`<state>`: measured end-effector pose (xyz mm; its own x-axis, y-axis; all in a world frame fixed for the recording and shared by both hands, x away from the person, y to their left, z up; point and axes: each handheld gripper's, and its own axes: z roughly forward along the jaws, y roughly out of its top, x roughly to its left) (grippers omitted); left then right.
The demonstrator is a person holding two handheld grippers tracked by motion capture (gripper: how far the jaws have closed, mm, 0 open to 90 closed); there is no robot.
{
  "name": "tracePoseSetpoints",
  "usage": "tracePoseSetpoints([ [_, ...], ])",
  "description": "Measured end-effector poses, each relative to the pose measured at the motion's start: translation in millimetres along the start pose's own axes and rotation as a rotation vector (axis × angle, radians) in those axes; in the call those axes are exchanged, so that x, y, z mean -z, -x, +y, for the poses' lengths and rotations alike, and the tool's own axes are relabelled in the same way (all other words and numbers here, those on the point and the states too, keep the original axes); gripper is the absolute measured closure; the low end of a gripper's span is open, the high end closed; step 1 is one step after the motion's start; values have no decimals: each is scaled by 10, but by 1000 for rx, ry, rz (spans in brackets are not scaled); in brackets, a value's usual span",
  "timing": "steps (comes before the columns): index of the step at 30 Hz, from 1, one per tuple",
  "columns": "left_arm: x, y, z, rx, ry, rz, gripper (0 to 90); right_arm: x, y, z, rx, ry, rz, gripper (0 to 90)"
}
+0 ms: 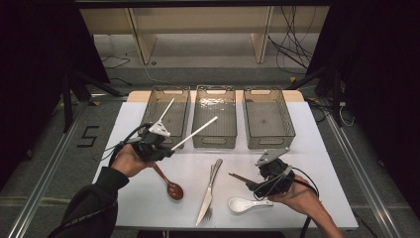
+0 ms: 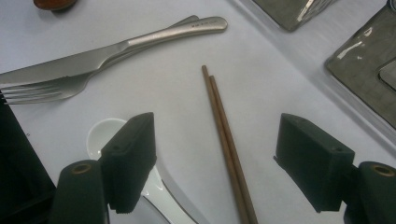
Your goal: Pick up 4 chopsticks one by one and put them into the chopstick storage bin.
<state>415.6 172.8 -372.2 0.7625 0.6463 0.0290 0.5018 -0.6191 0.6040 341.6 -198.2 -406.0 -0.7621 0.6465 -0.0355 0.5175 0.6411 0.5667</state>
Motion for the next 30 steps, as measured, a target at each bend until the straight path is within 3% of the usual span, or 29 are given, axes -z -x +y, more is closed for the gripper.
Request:
tracePoseSetpoints([
  [7,-3,-352,19,94,17,80,853,9,10,-38,-7,-7,-8,289],
  [15,-99,-651,93,160,-2,146,853,9,11,-52,-9,-15,-12,288],
  [24,-189,-916,199,201,-1,192,852,1,-2,-47,-2,-17,-5,284],
  [30,-269,-1053,213,215,-20,196,852,-4,-2,-47,-3,-19,1,284],
])
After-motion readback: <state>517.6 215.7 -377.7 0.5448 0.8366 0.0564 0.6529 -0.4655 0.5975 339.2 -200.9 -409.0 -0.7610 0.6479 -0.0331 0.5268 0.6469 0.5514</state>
